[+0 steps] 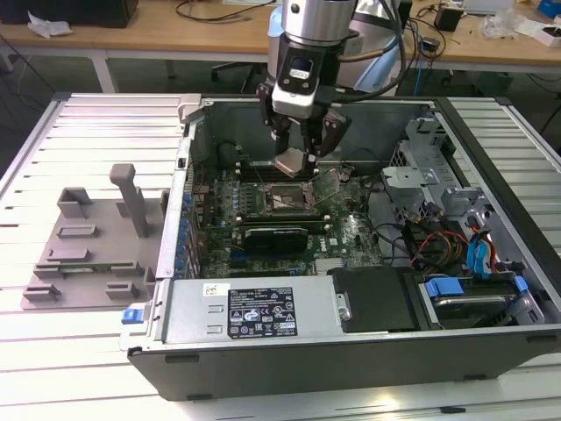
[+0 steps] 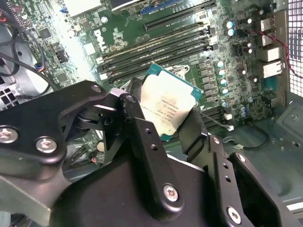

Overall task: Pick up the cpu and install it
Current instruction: 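Place the cpu into insertion slot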

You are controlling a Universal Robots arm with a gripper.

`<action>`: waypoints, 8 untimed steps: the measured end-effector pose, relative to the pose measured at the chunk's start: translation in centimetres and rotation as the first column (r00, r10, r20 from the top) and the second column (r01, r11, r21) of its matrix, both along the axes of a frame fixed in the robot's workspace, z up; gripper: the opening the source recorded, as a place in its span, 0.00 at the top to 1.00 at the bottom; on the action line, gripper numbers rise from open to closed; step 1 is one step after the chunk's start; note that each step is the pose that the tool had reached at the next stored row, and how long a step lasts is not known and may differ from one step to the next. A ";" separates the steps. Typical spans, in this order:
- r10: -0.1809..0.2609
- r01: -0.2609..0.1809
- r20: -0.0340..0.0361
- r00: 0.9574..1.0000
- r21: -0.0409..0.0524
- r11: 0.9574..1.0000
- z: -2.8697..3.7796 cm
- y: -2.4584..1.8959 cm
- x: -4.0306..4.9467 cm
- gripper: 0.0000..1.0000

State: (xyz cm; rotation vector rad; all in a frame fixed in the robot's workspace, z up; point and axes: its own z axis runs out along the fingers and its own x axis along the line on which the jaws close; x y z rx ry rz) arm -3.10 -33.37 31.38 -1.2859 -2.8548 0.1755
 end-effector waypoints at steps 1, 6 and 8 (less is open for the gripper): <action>-0.012 0.012 0.000 1.000 0.000 1.000 0.00 0.00 0.00 0.45; -0.056 0.056 0.000 0.998 -0.001 0.998 -0.01 0.00 0.00 0.45; -0.072 0.072 0.000 0.997 -0.002 0.997 -0.02 0.00 0.00 0.45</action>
